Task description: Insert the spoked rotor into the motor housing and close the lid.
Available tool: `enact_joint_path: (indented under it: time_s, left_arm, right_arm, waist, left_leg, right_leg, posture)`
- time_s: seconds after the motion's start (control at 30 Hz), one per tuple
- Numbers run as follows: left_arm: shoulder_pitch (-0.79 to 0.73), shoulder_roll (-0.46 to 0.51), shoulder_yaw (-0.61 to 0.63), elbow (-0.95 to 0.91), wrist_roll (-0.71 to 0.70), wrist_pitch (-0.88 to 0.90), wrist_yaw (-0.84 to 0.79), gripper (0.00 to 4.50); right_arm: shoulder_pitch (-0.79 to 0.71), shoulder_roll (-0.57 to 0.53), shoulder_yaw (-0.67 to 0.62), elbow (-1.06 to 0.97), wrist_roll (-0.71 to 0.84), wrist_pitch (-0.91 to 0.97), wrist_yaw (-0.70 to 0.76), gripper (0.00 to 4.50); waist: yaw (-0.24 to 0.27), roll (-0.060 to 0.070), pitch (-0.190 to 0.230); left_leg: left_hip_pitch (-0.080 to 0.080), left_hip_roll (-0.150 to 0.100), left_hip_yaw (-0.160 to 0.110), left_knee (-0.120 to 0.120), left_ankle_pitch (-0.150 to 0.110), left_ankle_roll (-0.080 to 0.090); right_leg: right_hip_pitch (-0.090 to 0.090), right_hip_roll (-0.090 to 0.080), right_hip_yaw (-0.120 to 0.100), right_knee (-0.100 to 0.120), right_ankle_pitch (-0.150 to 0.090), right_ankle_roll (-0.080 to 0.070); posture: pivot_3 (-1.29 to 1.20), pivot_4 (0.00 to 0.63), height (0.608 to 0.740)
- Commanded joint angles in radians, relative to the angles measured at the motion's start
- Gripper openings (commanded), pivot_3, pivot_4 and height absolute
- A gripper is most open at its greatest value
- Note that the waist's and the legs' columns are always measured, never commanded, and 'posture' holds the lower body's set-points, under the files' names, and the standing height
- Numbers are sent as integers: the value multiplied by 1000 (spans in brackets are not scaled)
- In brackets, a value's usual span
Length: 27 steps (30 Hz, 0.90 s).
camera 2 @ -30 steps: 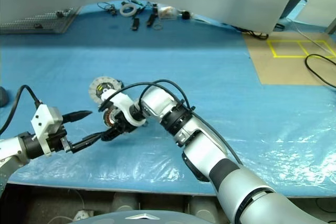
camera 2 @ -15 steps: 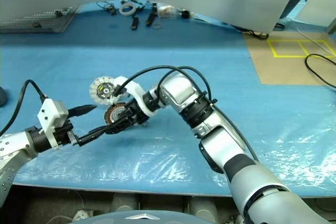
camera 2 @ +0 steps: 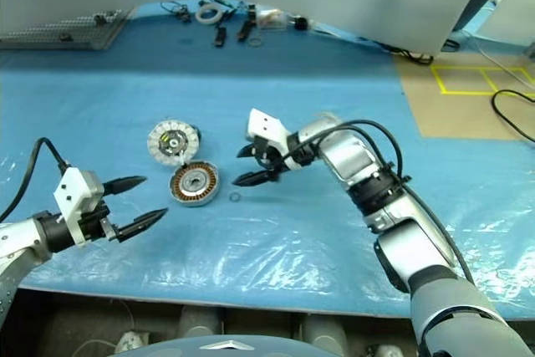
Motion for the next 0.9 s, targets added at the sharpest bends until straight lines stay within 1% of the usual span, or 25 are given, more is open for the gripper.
enact_joint_path:
  time_s: [0.03,0.2,0.27,0.3,0.37,0.43,0.53,0.6,0.67,0.73,0.8,0.9]
  left_arm:
    - [-6,20,57,15,14,-30,-4,4500]
    - [-51,39,59,33,2,-20,-8,4500]
    - [-66,39,44,22,0,-12,-7,4500]
    - [-74,35,38,15,-4,-5,-4,4500]
    - [-78,26,23,-7,-9,7,4,4500]
    - [-61,13,8,-38,-12,14,11,4500]
    - [-27,-14,-5,-72,-14,20,24,4500]
    - [-1,-29,-12,-90,-10,18,32,4500]
    - [20,-38,-13,-99,-10,17,36,4500]
    - [32,-44,-16,-100,-10,12,37,4500]
    - [37,-50,-26,-97,-4,7,39,4500]
    - [31,-62,-42,-94,-4,8,46,4500]
  right_arm:
    - [19,6,15,-43,-62,-162,-11,3527]
    - [-23,9,73,-4,-161,-376,36,3527]
    - [-62,11,116,72,-248,-538,25,3527]
    - [-80,16,126,111,-269,-577,29,3527]
    - [-100,20,125,160,-260,-580,77,3527]
    - [-84,9,114,171,-258,-604,91,3527]
    - [15,-8,89,117,-218,-540,102,3527]
    - [81,1,49,68,-158,-402,100,3527]
    - [111,22,2,37,-100,-244,81,3527]
    - [124,42,-32,19,-66,-157,57,3527]
    - [135,63,-55,20,-54,-111,20,3527]
    - [153,90,-70,68,-88,-136,-51,3527]
  waist:
    - [-6,0,0]
    - [-6,0,0]
    - [-7,-1,0]
    - [-7,-1,0]
    - [-9,-1,0]
    - [-8,-3,0]
    - [-4,-5,-1]
    - [-4,-5,-1]
    - [-6,-5,0]
    - [-10,-5,0]
    - [-10,-5,0]
    - [-7,-5,0]
  left_leg:
    - [0,0,0,1,0,0]
    - [0,0,0,3,0,0]
    - [0,0,0,3,0,0]
    - [0,0,0,3,0,0]
    - [-1,0,0,3,0,0]
    - [-1,0,0,3,0,0]
    - [-3,0,0,3,0,1]
    - [-4,0,0,3,0,1]
    - [-3,0,0,3,0,1]
    - [-1,0,0,3,0,1]
    - [1,0,0,3,0,1]
    - [3,0,0,3,0,1]
  right_leg:
    - [0,0,0,0,0,0]
    - [0,0,0,1,0,0]
    - [0,0,0,1,0,0]
    - [0,0,0,1,0,0]
    - [0,0,0,1,0,0]
    - [0,0,0,1,0,0]
    - [0,0,-1,0,0,0]
    - [0,0,-1,-1,0,0]
    - [0,0,-1,-1,0,0]
    - [0,0,0,1,0,-1]
    - [0,0,1,2,-2,-5]
    - [1,0,1,2,-3,-5]
  posture:
    - [0,150,740]
    - [0,150,740]
    - [0,150,740]
    - [0,150,740]
    - [0,150,740]
    - [0,150,740]
    - [0,150,740]
    - [0,150,740]
    - [0,150,740]
    - [0,150,740]
    - [0,150,740]
    - [0,150,740]
